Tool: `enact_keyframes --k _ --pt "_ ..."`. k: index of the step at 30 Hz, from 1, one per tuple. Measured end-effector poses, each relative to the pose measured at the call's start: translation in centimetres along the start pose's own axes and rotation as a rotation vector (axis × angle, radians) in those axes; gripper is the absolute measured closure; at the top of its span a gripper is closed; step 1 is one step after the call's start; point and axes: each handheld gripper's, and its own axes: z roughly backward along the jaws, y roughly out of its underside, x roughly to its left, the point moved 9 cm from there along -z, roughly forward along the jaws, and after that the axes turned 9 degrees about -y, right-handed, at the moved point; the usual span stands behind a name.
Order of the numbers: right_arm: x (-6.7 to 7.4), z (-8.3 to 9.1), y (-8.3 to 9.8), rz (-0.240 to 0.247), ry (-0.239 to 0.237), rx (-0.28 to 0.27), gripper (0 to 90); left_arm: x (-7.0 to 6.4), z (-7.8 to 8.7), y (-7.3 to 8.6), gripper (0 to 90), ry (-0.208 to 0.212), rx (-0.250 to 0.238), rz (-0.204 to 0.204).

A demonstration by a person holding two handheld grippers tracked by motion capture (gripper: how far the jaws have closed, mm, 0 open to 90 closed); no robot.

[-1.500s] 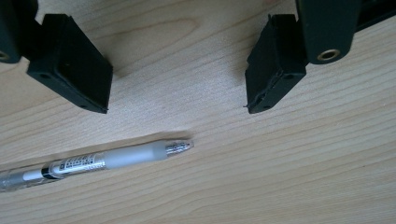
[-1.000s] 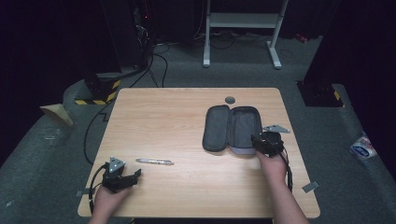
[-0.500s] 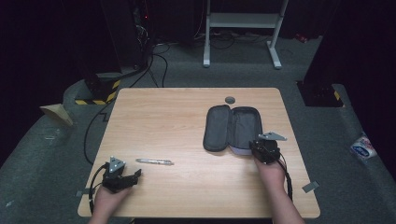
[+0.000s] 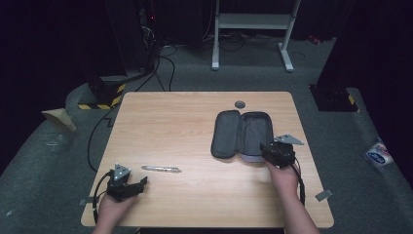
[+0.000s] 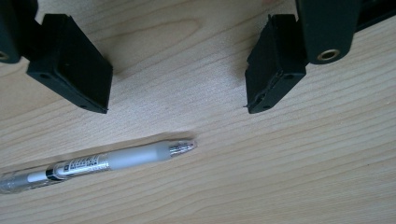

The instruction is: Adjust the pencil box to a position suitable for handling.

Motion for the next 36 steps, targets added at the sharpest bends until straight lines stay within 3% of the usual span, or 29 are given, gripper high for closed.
enact_keyframes --k 1,4,9,10,14,16,18,19,21,23,25,27,28,29,30,36 --pt "0.0 0.0 0.0 0.000 0.000 0.000 48.6 0.0 0.0 0.0 23.4 0.000 0.000 0.000" --pt "-0.5 -1.2 1.0 -0.048 -0.019 0.069 51.6 0.0 0.0 0.0 23.4 0.001 0.000 -0.002" --pt "0.3 -1.5 1.8 -0.018 -0.053 0.100 62.1 0.0 0.0 0.0 23.4 0.003 0.000 -0.007" --pt "0.7 -1.4 1.9 0.004 -0.059 0.090 69.0 0.0 0.0 0.0 23.4 0.004 0.000 -0.007" --pt "1.4 -0.8 2.1 0.024 -0.077 0.079 77.5 0.0 0.0 0.0 23.4 0.004 0.000 -0.007" --pt "1.7 -0.4 2.0 0.041 -0.071 0.061 76.1 0.0 0.0 0.0 23.4 0.005 -0.001 -0.008" --pt "1.5 0.1 1.4 0.045 -0.047 0.018 66.3 0.0 0.0 0.0 23.4 0.005 -0.001 -0.009" --pt "1.5 0.1 1.4 0.045 -0.047 0.018 66.3 0.0 0.0 0.0 23.4 0.005 -0.001 -0.009" --pt "0.3 0.5 0.4 0.023 0.014 -0.021 53.1 0.0 0.0 0.0 23.4 0.005 -0.001 -0.008" --pt "0.0 0.5 0.2 0.018 0.028 -0.025 51.5 0.0 0.0 0.0 23.4 0.005 -0.002 -0.007" --pt "-1.5 0.1 0.1 -0.022 0.075 -0.007 50.1 0.0 0.0 0.0 23.4 0.005 -0.002 -0.008" --pt "-1.8 -0.2 0.4 -0.044 0.072 0.015 51.9 0.0 0.0 0.0 23.4 0.005 -0.003 -0.011" --pt "-1.9 -0.6 0.8 -0.061 0.062 0.044 58.1 0.0 0.0 0.0 23.4 0.005 -0.002 -0.009" --pt "-1.8 -0.9 1.6 -0.047 0.044 0.072 71.7 0.0 0.0 0.0 23.4 0.005 -0.003 -0.011" --pt "-1.6 -0.9 1.8 -0.039 0.032 0.075 75.5 0.0 0.0 0.0 23.4 0.005 -0.003 -0.011" --pt "-0.6 0.0 2.9 -0.011 0.009 0.070 81.9 0.0 0.0 0.0 23.4 0.007 -0.001 -0.015"
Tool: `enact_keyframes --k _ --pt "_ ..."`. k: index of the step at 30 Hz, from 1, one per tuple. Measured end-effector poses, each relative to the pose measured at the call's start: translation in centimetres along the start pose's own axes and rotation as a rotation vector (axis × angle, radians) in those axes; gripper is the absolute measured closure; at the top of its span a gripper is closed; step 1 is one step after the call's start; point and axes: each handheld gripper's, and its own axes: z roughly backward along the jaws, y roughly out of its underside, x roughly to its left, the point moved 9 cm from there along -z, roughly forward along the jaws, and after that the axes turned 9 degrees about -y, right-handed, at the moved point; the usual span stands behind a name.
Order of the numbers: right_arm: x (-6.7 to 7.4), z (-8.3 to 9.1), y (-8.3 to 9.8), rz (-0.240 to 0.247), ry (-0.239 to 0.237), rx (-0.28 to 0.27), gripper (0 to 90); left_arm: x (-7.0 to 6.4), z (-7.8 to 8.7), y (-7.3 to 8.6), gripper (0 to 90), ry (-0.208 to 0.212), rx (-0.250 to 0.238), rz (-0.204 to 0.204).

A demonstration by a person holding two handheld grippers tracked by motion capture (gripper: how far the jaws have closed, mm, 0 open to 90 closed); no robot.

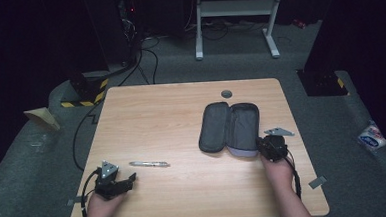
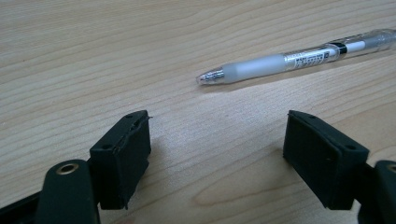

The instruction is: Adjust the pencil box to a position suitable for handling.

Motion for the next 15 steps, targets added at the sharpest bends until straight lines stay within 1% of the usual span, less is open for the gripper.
enact_keyframes --k 4,5,6,7,8,9,10,11,12,13,14,15 --pt "1.3 1.2 1.2 0.023 -0.029 -0.018 81.6 0.0 0.0 0.0 23.4 0.000 0.000 0.000" --pt "2.1 1.8 1.8 0.023 -0.045 -0.031 81.3 0.0 0.0 0.0 23.4 -0.001 0.000 -0.001" --pt "2.6 2.1 2.1 0.021 -0.054 -0.035 81.2 0.0 0.0 0.0 23.5 -0.001 0.000 -0.001" --pt "2.6 2.1 2.1 0.021 -0.054 -0.035 81.2 0.0 0.0 0.0 23.5 -0.002 0.000 -0.001" --pt "3.4 2.6 2.8 0.032 -0.068 -0.041 80.7 -0.1 0.0 0.0 23.9 -0.003 0.001 0.002" --pt "3.8 2.9 3.1 0.036 -0.075 -0.046 80.5 -0.1 0.1 0.0 24.9 -0.002 -0.005 -0.001" --pt "4.2 3.2 3.4 0.043 -0.081 -0.047 80.3 -0.2 0.2 0.0 27.1 0.006 -0.010 -0.008" --pt "4.5 3.4 3.7 0.047 -0.087 -0.053 80.0 -0.2 0.2 0.0 32.1 0.006 -0.010 -0.008" --pt "4.5 3.4 3.7 0.047 -0.087 -0.053 80.0 -0.3 0.3 0.0 32.1 0.011 -0.017 -0.009" --pt "4.9 3.6 4.0 0.045 -0.093 -0.054 79.7 -0.5 0.4 0.0 36.9 0.013 -0.017 -0.013" --pt "5.2 3.8 4.3 0.051 -0.096 -0.057 79.7 -0.9 0.6 -0.1 41.7 0.026 -0.014 -0.022" --pt "5.5 4.0 4.6 0.042 -0.100 -0.055 79.4 -1.4 0.7 -0.1 45.1 0.044 -0.010 -0.035"
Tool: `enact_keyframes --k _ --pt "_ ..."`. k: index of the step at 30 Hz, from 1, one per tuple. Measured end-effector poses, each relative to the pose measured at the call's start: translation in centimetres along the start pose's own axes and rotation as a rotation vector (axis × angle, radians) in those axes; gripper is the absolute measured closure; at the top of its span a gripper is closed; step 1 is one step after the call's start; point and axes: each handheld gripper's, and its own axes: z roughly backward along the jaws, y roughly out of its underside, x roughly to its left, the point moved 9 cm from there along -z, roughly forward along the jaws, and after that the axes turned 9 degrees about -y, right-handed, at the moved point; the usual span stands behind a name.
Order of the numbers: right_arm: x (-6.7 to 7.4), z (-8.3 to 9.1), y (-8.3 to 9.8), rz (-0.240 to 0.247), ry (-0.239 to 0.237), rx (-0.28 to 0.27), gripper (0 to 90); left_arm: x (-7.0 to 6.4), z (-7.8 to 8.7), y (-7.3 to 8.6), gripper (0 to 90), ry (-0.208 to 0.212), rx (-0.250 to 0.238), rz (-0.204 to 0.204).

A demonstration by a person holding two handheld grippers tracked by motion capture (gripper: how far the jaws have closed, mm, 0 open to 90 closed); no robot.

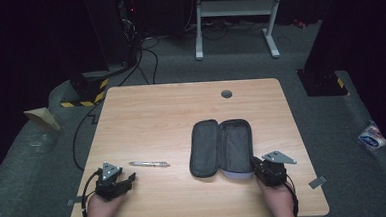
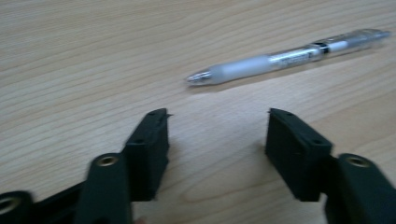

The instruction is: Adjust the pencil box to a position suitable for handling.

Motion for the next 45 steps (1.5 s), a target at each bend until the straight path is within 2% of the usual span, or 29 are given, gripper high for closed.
enact_keyframes --k 1,2,3,4,5,7,8,9,10,12,13,14,18,19,21,22,27,31,35,36,37,38,43,45 --pt "0.5 0.3 0.5 0.019 -0.006 -0.001 78.8 -1.6 0.4 -0.5 48.6 0.031 -0.021 -0.032" --pt "0.5 0.3 0.5 0.019 -0.006 -0.001 78.8 -1.6 0.4 -0.5 49.2 0.031 -0.021 -0.032" --pt "0.8 0.4 0.7 0.013 -0.009 -0.001 78.6 -2.8 0.7 -0.9 49.2 0.050 -0.035 -0.055" --pt "1.2 0.6 1.0 0.022 -0.020 -0.003 77.8 -4.6 1.1 -1.6 49.2 0.074 -0.063 -0.085" --pt "1.2 0.6 1.0 0.022 -0.020 -0.003 77.8 -4.6 1.1 -1.6 49.2 0.074 -0.063 -0.085" --pt "1.9 1.1 1.2 0.030 -0.038 -0.016 76.4 -6.9 1.1 -2.1 47.8 0.090 -0.082 -0.133" --pt "1.9 1.1 1.2 0.030 -0.038 -0.016 76.4 -8.1 1.0 -2.3 47.8 0.104 -0.082 -0.157" --pt "2.4 1.3 1.6 0.031 -0.053 -0.019 75.6 -10.5 0.8 -2.7 46.2 0.149 -0.080 -0.172" --pt "2.4 1.3 1.6 0.031 -0.053 -0.019 75.6 -10.5 0.8 -2.7 45.5 0.149 -0.080 -0.172" --pt "2.8 1.5 1.9 0.043 -0.064 -0.015 74.5 -12.7 0.6 -2.9 44.5 0.183 -0.078 -0.206" --pt "3.3 1.6 2.1 0.045 -0.075 -0.014 73.3 -14.7 0.4 -3.1 42.4 0.206 -0.076 -0.234" --pt "3.3 1.6 2.1 0.045 -0.075 -0.014 73.3 -14.7 0.4 -3.1 42.2 0.206 -0.076 -0.234" --pt "4.0 2.0 2.0 0.060 -0.086 -0.025 70.0 -18.1 0.9 -3.6 42.0 0.275 -0.097 -0.253" --pt "4.0 2.0 2.0 0.060 -0.086 -0.025 70.0 -18.1 0.9 -3.6 41.9 0.275 -0.097 -0.253" --pt "4.2 2.0 2.0 0.061 -0.089 -0.024 69.4 -19.1 0.8 -3.7 41.1 0.292 -0.098 -0.257" --pt "4.2 2.0 2.0 0.063 -0.088 -0.024 69.3 -19.6 0.4 -3.8 40.1 0.284 -0.103 -0.270" --pt "4.0 1.9 2.1 0.065 -0.079 -0.021 68.2 -20.0 -0.4 -4.4 40.7 0.283 -0.098 -0.264" --pt "3.9 1.8 2.2 0.048 -0.090 -0.017 66.5 -19.4 -1.4 -5.3 40.9 0.257 -0.099 -0.240" --pt "4.6 1.7 2.3 0.049 -0.112 -0.020 64.8 -18.5 -2.3 -6.0 41.6 0.222 -0.105 -0.211" --pt "5.3 1.5 2.4 0.055 -0.128 -0.015 63.9 -17.8 -2.6 -6.2 42.5 0.192 -0.097 -0.198" --pt "5.3 1.5 2.4 0.055 -0.128 -0.015 63.9 -17.8 -2.6 -6.2 44.2 0.192 -0.097 -0.198" --pt "5.7 1.4 2.4 0.062 -0.137 -0.011 63.2 -17.3 -2.8 -6.2 44.2 0.176 -0.085 -0.179" --pt "7.9 1.0 2.4 0.084 -0.178 -0.006 60.0 -16.5 -3.0 -6.0 46.3 0.154 -0.075 -0.162" --pt "8.3 1.3 2.2 0.076 -0.187 -0.018 56.6 -16.5 -2.8 -6.0 46.3 0.164 -0.073 -0.155"
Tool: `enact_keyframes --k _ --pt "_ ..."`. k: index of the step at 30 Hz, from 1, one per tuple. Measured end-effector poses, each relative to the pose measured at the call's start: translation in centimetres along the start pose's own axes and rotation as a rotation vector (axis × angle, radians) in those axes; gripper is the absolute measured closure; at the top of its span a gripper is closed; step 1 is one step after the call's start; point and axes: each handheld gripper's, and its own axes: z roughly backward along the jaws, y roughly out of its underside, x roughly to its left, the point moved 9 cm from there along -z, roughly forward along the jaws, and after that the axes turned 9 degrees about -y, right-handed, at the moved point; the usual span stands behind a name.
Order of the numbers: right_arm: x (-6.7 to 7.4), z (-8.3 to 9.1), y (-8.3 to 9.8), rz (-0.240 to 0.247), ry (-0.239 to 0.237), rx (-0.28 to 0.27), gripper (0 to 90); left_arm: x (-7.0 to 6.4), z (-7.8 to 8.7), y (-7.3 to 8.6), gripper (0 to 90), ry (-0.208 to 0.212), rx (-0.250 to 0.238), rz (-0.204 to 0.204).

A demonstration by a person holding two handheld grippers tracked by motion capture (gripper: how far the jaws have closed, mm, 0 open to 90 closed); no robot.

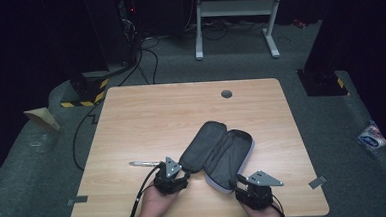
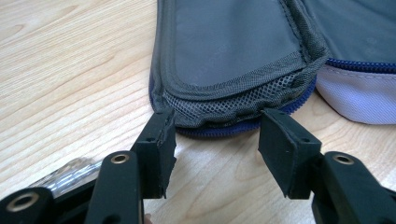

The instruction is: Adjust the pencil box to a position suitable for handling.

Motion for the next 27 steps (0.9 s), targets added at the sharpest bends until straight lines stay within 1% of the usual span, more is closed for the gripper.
enact_keyframes --k 2,3,4,5,6,7,8,9,10,11,12,13,14,15,16,17,18,20,21,22,23,24,25,27 --pt "-0.2 0.4 -0.4 -0.009 0.006 -0.019 54.7 -0.1 0.3 0.2 45.5 -0.002 0.001 0.000" --pt "-0.4 0.7 -0.6 -0.014 0.009 -0.033 50.7 0.0 0.6 0.3 44.8 -0.005 -0.001 -0.003" --pt "-0.7 1.0 -1.0 -0.010 0.025 -0.051 50.0 0.0 0.9 0.4 44.7 -0.006 -0.006 -0.002" --pt "-1.2 1.4 -1.5 -0.003 0.043 -0.067 49.6 -0.2 1.3 0.6 44.8 0.005 -0.008 0.015" --pt "-1.7 1.8 -2.0 -0.004 0.053 -0.081 49.1 -0.3 1.6 0.7 45.2 0.011 -0.011 0.010" --pt "-2.9 2.1 -3.3 -0.004 0.080 -0.099 49.0 -0.8 2.2 0.8 47.8 0.037 -0.014 0.001" --pt "-3.7 2.1 -4.1 0.003 0.096 -0.105 49.5 -0.8 2.2 0.8 49.3 0.037 -0.014 0.001" --pt "-4.7 1.9 -4.7 0.002 0.113 -0.103 50.9 -1.1 2.5 0.6 50.8 0.047 -0.021 -0.008" --pt "-5.7 1.5 -5.3 -0.004 0.125 -0.098 51.8 -1.9 2.8 0.4 53.2 0.069 -0.032 -0.019" --pt "-5.7 1.5 -5.3 -0.004 0.125 -0.098 51.8 -1.9 2.8 0.4 57.3 0.069 -0.032 -0.019" --pt "-6.8 1.0 -5.9 -0.010 0.142 -0.085 52.4 -2.4 2.9 0.4 57.3 0.086 -0.028 -0.029" --pt "-8.9 -0.2 -6.9 -0.029 0.171 -0.052 53.1 -3.2 2.7 0.6 60.0 0.113 -0.011 -0.044" --pt "-8.9 -0.2 -6.9 -0.029 0.171 -0.052 53.1 -3.2 2.7 0.6 61.3 0.113 -0.011 -0.044" --pt "-9.9 -0.8 -7.2 -0.037 0.190 -0.033 53.2 -3.5 2.6 0.7 61.3 0.131 -0.004 -0.042" --pt "-11.5 -1.8 -7.8 -0.043 0.209 -0.010 55.4 -4.0 2.3 0.8 63.1 0.155 0.007 -0.037" --pt "-11.5 -1.8 -7.8 -0.043 0.209 -0.010 55.4 -4.0 2.3 0.8 63.6 0.155 0.007 -0.037" --pt "-12.1 -2.4 -8.0 -0.048 0.213 0.004 56.7 -4.3 2.1 0.7 63.6 0.166 0.010 -0.038" --pt "-13.4 -3.3 -8.4 -0.059 0.221 0.027 62.4 -4.6 1.9 0.5 65.6 0.176 0.008 -0.038" --pt "-14.0 -3.8 -8.4 -0.074 0.227 0.043 64.7 -4.8 1.6 0.4 66.5 0.184 0.011 -0.044" --pt "-14.0 -3.8 -8.4 -0.074 0.227 0.043 64.7 -4.8 1.6 0.4 67.0 0.184 0.011 -0.044" --pt "-14.2 -4.0 -8.2 -0.082 0.232 0.056 67.4 -4.9 1.3 0.4 67.0 0.188 0.019 -0.050" --pt "-14.2 -4.2 -7.8 -0.065 0.239 0.084 76.3 -4.9 1.1 0.4 67.9 0.181 0.021 -0.061" --pt "-14.2 -4.2 -7.8 -0.065 0.239 0.084 76.3 -4.9 0.9 0.4 67.9 0.177 0.020 -0.062" --pt "-14.0 -4.0 -7.4 -0.054 0.239 0.082 81.6 -4.4 0.6 0.3 69.4 0.170 0.025 -0.051"
